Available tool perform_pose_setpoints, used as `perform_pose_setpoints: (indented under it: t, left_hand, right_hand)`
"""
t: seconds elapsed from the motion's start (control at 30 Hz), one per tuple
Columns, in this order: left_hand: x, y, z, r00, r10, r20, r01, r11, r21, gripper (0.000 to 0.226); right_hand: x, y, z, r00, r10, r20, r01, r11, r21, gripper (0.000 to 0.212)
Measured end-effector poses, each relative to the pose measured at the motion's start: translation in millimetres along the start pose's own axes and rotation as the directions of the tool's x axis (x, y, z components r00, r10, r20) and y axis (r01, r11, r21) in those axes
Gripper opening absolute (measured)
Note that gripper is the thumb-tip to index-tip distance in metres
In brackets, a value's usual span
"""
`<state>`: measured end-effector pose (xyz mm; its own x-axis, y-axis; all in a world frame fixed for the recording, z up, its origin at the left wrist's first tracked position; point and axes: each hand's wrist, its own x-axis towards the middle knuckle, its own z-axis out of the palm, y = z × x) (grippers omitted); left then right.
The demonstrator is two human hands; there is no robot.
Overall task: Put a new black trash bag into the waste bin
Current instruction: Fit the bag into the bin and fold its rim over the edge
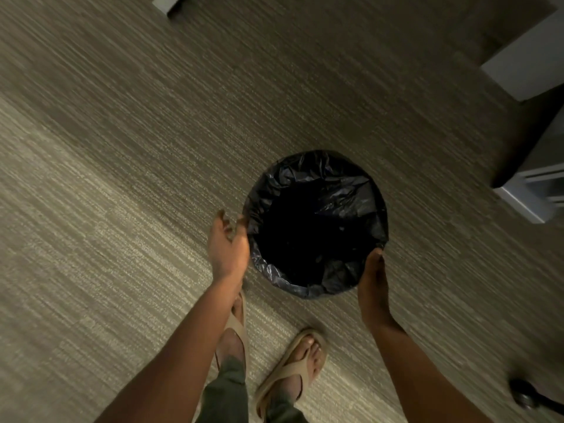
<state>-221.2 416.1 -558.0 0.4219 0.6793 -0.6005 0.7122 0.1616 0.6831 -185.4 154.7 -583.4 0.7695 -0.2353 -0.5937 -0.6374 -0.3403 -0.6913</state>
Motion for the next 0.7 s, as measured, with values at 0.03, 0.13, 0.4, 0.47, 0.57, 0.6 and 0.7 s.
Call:
perform_pose_setpoints:
  t: [0.03,0.13,0.4,0.47,0.57,0.6,0.7]
  left_hand:
    - [-8,-3,-2,1.0,-0.024,-0.006,0.023,1.0,-0.018,0.056]
    - [-26,-16,-7,0.992,-0.123,0.006,0.123,0.991,-0.047,0.052]
    - [-26,-30,-1,0.972,-0.203,0.115,0.211,0.976,-0.058,0.028]
    - [-18,-28,0,0.969,-0.212,0.129,0.22,0.974,-0.051,0.03]
    - [-4,-25,-7,0.971,-0.205,0.12,0.211,0.977,-0.038,0.032]
    - [2,-24,-10,0.974,-0.196,0.113,0.201,0.979,-0.032,0.029]
    - [23,-13,-23,0.977,-0.181,0.113,0.187,0.981,-0.045,0.022]
  right_hand:
    - [1,0,-3,1.0,-0.008,-0.016,0.008,1.0,-0.004,0.065]
    - [10,-4,-8,0.968,-0.015,-0.251,0.013,1.0,-0.009,0.053]
    - [7,-7,-5,0.982,0.093,-0.165,-0.104,0.993,-0.06,0.027]
    - [10,-5,-5,0.986,0.084,-0.145,-0.095,0.993,-0.068,0.027]
    - [8,-7,1,0.99,0.073,-0.117,-0.075,0.997,-0.014,0.026]
    - [8,-11,5,0.992,0.068,-0.11,-0.068,0.998,0.005,0.025]
    - [11,-34,23,0.996,0.025,-0.091,-0.024,1.0,0.012,0.017]
